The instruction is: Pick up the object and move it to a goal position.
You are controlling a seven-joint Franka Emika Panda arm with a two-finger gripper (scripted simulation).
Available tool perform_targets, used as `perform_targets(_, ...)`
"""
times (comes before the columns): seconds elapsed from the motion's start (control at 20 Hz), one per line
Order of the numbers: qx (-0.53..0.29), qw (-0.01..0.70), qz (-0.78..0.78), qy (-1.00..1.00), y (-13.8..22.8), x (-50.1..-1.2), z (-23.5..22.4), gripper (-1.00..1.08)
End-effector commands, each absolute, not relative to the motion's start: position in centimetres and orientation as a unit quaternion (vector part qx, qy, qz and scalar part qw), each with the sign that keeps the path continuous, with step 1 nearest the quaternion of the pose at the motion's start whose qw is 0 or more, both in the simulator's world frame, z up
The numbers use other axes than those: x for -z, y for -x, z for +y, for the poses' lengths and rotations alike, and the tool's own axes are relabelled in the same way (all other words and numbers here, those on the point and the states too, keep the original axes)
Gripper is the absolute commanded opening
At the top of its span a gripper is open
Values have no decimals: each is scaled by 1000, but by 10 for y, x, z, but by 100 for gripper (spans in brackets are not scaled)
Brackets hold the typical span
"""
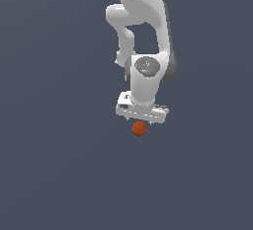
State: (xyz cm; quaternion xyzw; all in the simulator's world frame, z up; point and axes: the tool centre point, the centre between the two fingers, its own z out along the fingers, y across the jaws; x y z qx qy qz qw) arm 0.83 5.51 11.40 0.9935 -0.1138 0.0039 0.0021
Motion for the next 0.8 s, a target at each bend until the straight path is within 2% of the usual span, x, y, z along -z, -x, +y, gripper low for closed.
perform_targets(0.0, -3, 1, -132, -991, -7, -107, 59, 100)
perform_targets(0.75, 0, 0, -156, -988, -4, -88, 65, 100)
